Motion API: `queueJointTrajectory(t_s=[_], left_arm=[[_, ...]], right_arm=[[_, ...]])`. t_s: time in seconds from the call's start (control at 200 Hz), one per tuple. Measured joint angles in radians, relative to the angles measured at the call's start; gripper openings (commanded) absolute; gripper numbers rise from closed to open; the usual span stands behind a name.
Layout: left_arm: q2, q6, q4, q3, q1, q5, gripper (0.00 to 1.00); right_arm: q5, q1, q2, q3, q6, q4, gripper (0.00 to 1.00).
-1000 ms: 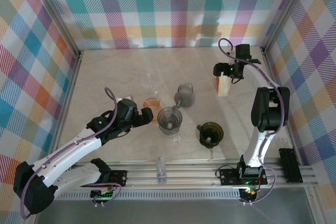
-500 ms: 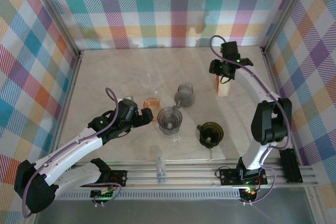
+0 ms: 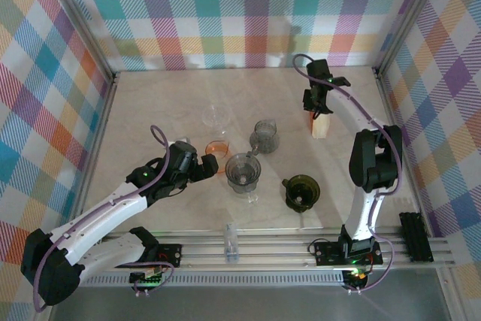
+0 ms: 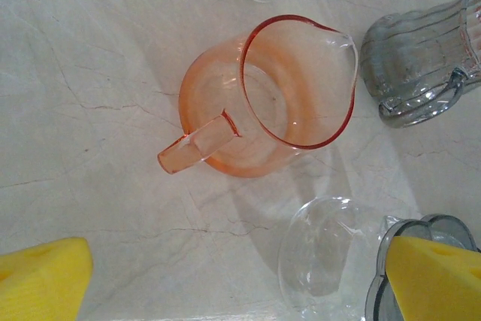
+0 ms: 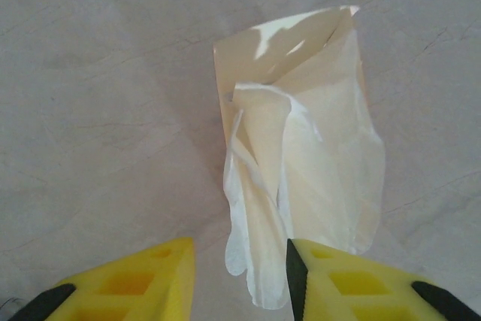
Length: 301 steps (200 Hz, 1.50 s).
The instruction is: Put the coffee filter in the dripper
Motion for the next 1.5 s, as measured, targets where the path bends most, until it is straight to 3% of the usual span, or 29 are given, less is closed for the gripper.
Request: queueJointTrajectory(t_s=[0.34, 0.775, 1.235, 1.505], left_arm=[[0.000, 0.000, 0.000, -0.004, 0.003, 0.000, 1.00], [0.000, 0.000, 0.000, -0.005, 0.005, 0.000, 1.00], [0.000, 0.000, 0.000, -0.010, 0.007, 0.000, 1.00], [0.000, 0.000, 0.000, -0.010, 0.010, 0.004, 1.00]], right_arm=[[0.000, 0.000, 0.045, 0.029, -0.014, -0.013, 0.28], [0.005, 0.000, 0.059, 0.037, -0.035, -0.027, 0.00], [0.019, 0.001, 0.050, 0.040, -0.040, -0.032, 0.00], [0.000, 0.014, -0.073, 0.029, -0.040, -0.031, 0.00]])
